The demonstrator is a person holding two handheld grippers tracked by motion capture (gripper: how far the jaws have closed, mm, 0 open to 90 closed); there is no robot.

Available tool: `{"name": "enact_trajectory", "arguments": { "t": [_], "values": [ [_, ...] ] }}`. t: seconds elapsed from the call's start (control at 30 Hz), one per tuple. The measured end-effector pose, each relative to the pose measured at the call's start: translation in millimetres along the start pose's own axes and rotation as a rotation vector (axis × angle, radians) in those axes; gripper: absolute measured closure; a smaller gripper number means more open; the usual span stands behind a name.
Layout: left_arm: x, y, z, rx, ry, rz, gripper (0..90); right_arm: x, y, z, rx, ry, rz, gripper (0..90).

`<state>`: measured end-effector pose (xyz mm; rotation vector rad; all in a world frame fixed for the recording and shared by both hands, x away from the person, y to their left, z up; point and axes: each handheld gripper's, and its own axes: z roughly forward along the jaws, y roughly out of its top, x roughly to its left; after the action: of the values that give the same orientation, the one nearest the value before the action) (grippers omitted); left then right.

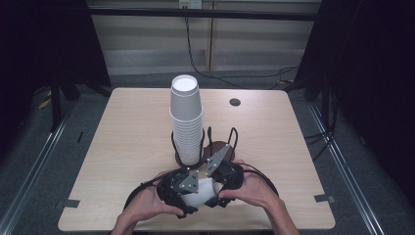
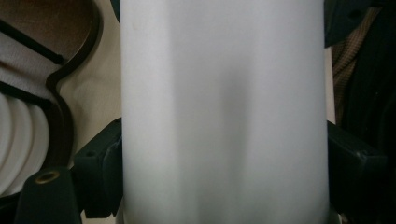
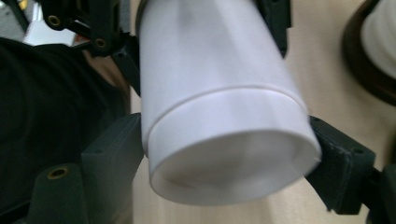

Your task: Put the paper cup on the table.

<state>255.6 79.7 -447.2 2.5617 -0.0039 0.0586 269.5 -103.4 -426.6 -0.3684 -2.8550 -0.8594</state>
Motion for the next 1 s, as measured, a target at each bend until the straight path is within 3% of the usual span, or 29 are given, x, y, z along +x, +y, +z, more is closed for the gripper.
{"name": "enact_trajectory", "arguments": {
  "t": [0.4,0.57,0.8,1.0],
  "values": [
    [0.0,2.5,0.9,-0.02,-0.02,0.01,16.0,0.7,-2.2,0.2,-0.013,0.013,-0.015,22.5],
    [0.3,3.0,1.7,-0.022,-0.013,0.021,15.2,0.5,-2.8,-1.7,-0.014,0.008,-0.018,23.6],
    [2.5,1.4,-0.5,-0.061,0.01,0.032,13.9,-0.8,-4.0,-3.8,-0.016,0.011,-0.009,23.7],
    [2.8,-2.3,-3.3,-0.089,0.02,0.017,14.0,-0.3,-3.6,-2.8,-0.014,-0.001,0.006,23.7]
  ]
}}
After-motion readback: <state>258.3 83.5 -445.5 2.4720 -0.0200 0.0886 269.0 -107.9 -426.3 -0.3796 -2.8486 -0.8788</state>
